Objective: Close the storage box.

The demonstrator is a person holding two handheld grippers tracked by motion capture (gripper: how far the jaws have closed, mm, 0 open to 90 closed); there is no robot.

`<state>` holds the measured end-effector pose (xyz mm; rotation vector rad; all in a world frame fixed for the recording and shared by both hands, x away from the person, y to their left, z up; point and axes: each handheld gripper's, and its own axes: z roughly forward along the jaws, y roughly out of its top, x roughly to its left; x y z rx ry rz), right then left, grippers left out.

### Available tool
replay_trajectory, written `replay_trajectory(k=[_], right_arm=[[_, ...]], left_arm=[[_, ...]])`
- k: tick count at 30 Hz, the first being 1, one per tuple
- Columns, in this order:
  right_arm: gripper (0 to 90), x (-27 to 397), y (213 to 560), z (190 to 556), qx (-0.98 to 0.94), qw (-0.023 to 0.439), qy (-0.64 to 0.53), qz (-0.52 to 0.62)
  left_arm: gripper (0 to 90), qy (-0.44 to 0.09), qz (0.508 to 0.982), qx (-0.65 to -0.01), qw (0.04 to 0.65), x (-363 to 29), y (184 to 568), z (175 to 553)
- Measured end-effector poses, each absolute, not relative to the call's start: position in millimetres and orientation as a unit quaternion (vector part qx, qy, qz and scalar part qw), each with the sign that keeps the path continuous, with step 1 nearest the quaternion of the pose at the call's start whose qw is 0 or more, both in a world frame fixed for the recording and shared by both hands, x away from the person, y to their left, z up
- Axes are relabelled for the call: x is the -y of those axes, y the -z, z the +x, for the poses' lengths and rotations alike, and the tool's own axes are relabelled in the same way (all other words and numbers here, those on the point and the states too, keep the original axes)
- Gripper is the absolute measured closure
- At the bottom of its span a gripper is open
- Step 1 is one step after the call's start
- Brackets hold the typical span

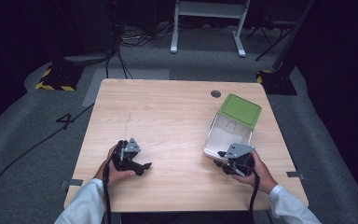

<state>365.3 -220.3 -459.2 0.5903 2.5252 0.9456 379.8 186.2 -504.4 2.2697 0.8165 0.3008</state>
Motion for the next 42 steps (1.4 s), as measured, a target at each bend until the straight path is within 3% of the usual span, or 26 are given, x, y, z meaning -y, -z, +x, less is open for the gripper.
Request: replay_trajectory(k=[3,15,25,31,42], right_arm=[[73.1,218.7,461.0,369.9,-0.900,0.199,-0.329,0.207],[81.9,222.8,448.8,381.5,-0.892,0.195,-0.348,0.211],[81.6,224.9,448.0,403.2,-0.891,0.194,-0.345,0.220],[76.4,232.7,445.8,421.6,-0.882,0.209,-0.343,0.245],[75.0,236.7,449.3,437.0,-0.879,0.235,-0.317,0.267]], left_arm=[[10.7,-0.116,0.875,-0.315,0.348,-186.1,504.4,379.7],[10.7,-0.115,0.875,-0.316,0.348,-186.0,504.4,379.6],[10.7,-0.115,0.875,-0.315,0.348,-186.1,504.3,379.7],[10.7,-0.115,0.875,-0.315,0.348,-186.1,504.3,379.7],[10.7,-0.115,0.875,-0.316,0.348,-186.0,504.4,379.6]])
